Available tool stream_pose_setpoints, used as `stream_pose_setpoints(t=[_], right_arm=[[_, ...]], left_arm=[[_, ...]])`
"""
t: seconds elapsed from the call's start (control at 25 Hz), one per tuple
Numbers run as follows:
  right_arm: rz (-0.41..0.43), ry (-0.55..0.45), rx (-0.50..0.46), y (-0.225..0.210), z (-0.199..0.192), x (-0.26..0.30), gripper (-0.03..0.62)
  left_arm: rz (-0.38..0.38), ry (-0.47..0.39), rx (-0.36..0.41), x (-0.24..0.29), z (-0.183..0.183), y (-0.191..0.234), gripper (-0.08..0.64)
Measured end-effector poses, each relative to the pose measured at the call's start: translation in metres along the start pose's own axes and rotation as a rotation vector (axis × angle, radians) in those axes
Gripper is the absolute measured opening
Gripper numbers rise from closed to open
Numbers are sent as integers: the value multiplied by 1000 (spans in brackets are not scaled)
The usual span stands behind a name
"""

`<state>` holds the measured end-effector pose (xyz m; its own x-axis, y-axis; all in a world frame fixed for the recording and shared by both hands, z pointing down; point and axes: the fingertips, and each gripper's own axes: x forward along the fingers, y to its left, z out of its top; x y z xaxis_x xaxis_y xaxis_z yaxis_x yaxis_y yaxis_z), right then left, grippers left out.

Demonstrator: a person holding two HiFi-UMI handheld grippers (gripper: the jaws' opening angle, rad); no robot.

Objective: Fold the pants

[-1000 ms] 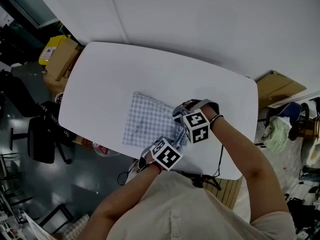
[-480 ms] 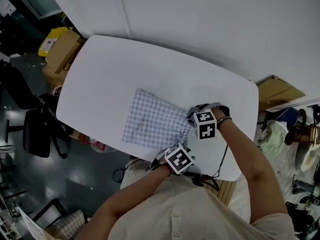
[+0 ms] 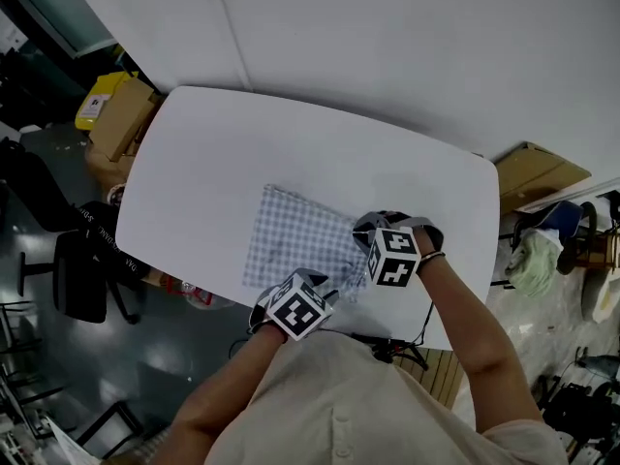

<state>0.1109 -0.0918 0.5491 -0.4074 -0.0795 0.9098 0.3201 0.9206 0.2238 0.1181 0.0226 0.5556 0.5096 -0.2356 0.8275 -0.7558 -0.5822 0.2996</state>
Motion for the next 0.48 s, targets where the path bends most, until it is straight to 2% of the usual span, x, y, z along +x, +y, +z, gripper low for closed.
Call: stream_pose_setpoints(t=[0.12, 0.28, 0.48], right_arm=[[-67, -72, 166, 8, 17, -8, 29], [-99, -191, 452, 22, 36, -22, 27], [-118, -322, 720, 39, 55, -38, 26]], left_arm=[[47, -75, -38, -22, 1, 22, 146], [61, -172, -98, -43, 7, 38, 143], [57, -304, -91, -63, 20, 47, 69]])
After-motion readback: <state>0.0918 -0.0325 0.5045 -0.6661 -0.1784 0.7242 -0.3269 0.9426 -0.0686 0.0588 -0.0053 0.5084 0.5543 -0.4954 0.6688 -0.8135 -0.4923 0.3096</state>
